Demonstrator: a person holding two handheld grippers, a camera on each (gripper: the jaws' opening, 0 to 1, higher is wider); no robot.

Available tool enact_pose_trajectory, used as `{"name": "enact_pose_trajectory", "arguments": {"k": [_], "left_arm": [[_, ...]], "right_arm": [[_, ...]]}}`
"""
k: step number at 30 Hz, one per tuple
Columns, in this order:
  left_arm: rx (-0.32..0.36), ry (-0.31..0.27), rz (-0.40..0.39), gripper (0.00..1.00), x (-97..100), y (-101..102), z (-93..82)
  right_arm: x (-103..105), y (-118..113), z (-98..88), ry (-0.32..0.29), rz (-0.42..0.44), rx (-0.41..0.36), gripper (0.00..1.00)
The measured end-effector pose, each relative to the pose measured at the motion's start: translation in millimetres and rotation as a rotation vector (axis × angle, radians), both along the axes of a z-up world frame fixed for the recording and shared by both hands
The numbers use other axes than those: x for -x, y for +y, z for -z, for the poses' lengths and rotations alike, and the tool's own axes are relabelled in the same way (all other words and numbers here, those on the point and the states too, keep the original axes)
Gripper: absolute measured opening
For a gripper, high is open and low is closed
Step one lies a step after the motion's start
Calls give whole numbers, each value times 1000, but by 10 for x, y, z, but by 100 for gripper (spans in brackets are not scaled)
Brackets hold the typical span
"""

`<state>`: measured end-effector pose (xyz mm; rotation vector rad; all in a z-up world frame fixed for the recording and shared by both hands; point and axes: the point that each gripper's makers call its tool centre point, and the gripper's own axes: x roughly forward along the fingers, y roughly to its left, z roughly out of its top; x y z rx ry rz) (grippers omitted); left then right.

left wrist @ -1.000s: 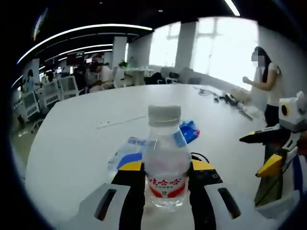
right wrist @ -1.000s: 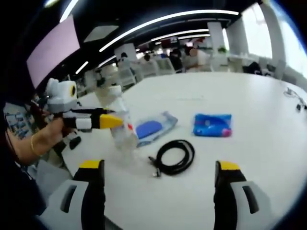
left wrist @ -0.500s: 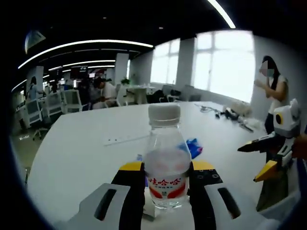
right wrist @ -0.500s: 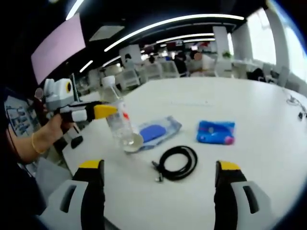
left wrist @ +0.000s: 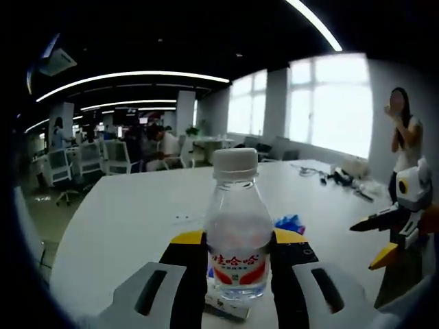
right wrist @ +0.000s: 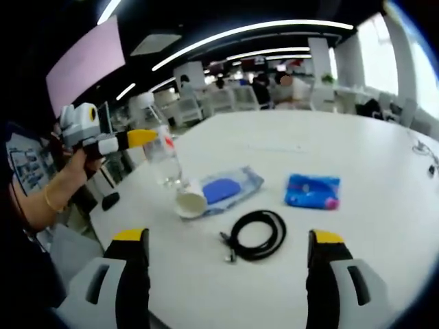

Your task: Arrange the tabletop items into an orderly group along one side of the table until the central work area is clear of visible clutter.

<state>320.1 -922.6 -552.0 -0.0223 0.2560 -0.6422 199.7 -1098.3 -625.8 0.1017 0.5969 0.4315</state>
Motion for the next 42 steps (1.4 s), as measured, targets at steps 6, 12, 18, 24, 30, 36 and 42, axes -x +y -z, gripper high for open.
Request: {"name": "enact_pose_trajectory", "arguments": {"k": [6, 12, 18, 24, 30, 36, 42], "left_arm": [[-11, -17, -40, 32, -100, 189, -41], [-37, -32, -89, 32, -185, 389, -24], [-48, -38, -147, 32, -280, 570, 6], [-30, -17, -178, 33, -391, 740, 60], [-51, -32, -205, 33, -505, 856, 90], [-76, -36, -253, 32, -641, 1018, 190], [-72, -18, -314, 32, -761, 1187, 348]], "right_arm": [[-14, 11, -7, 2, -8, 10, 94], [-31, 23, -10, 6, -10, 14, 94], [-42, 48, 4, 15, -14, 17, 94], [-66, 100, -46, -22, -40, 15, 94], [-67, 156, -52, -37, -74, 46, 94], [-47, 190, 64, -8, -100, 92, 94], [-34, 228, 130, 9, -110, 94, 95]]}}
